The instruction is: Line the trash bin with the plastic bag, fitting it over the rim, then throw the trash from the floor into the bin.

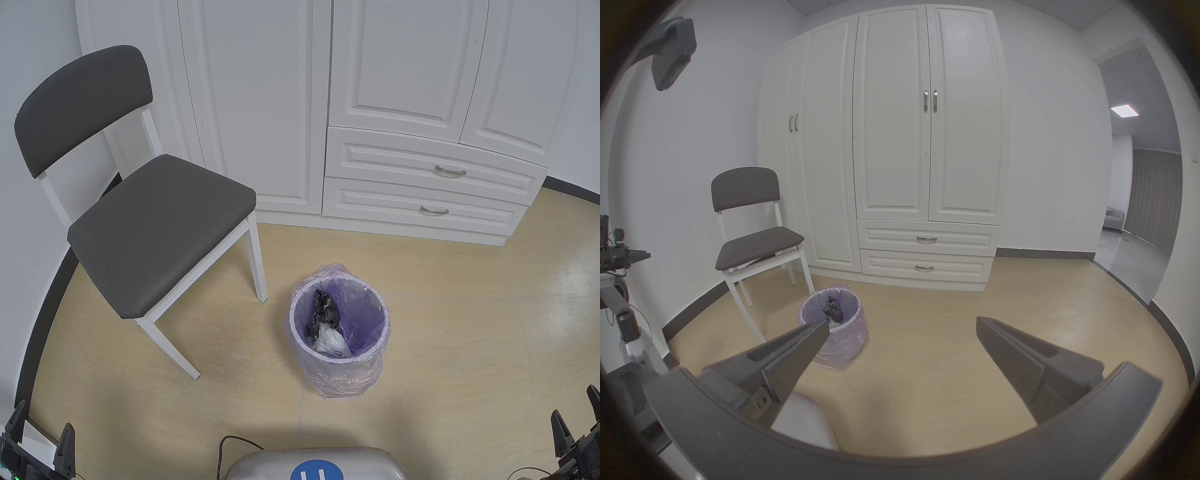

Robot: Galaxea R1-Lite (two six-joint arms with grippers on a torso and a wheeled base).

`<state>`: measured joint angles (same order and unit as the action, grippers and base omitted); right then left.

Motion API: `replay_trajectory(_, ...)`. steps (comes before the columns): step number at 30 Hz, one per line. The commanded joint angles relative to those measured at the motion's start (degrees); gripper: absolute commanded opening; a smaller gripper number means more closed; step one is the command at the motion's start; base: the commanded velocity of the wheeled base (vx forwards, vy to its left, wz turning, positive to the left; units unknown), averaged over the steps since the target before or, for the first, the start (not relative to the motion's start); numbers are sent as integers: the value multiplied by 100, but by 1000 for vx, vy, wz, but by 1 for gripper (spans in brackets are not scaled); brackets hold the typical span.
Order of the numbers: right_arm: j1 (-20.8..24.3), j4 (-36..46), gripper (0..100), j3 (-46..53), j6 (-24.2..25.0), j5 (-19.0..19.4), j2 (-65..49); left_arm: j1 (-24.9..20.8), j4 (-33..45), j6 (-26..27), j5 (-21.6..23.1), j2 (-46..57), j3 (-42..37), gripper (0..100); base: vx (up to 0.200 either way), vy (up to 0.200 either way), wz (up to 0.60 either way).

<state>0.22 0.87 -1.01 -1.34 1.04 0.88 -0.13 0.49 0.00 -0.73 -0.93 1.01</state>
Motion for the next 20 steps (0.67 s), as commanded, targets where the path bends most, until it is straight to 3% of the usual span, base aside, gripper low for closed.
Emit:
replay_trajectory(1, 4, 1, 100, 75, 143, -7, -88, 5, -5, 0, 3, 93, -75, 100, 0, 0, 0)
replay_trajectory(20, -4, -25, 100, 92, 178, -33, -88, 5, -49, -44, -32, 93, -101, 100, 0, 0, 0)
